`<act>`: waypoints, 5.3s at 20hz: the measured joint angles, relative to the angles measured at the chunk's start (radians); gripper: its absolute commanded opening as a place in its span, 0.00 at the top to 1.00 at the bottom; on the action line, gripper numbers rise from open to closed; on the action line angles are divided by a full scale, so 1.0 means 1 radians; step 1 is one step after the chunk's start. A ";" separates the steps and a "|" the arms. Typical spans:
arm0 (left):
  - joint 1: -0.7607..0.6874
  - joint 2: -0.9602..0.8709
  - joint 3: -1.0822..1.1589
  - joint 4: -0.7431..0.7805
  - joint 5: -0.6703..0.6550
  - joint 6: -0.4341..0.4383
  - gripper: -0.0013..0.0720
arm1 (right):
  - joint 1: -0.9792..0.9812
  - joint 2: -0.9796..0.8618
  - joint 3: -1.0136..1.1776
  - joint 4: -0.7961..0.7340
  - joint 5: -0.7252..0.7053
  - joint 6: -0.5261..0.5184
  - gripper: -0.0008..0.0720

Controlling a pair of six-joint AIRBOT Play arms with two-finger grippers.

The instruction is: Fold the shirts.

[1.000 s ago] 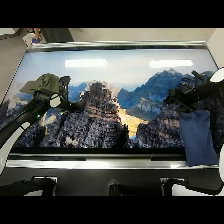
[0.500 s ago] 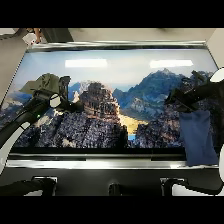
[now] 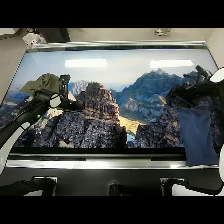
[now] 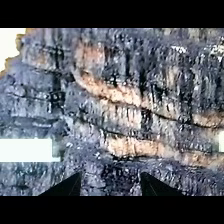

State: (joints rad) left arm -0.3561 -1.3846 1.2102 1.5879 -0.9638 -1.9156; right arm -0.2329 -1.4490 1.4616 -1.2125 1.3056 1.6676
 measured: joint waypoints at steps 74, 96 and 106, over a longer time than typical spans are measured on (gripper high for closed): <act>-0.172 0.007 -0.312 -0.860 -0.167 0.573 0.51 | 0.000 -0.146 -0.146 0.059 0.208 -0.174 0.02; 0.055 0.407 0.264 -0.510 -0.097 0.380 0.95 | 0.000 0.315 0.083 0.233 -0.170 -0.331 0.94; 0.099 0.525 0.584 -0.259 -0.280 0.290 0.95 | 0.000 0.682 0.184 0.200 0.048 -0.182 0.93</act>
State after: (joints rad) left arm -0.2573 -0.8597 1.7939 1.3285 -1.2442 -1.6260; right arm -0.2333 -0.7673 1.6459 -1.0122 1.3537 1.4853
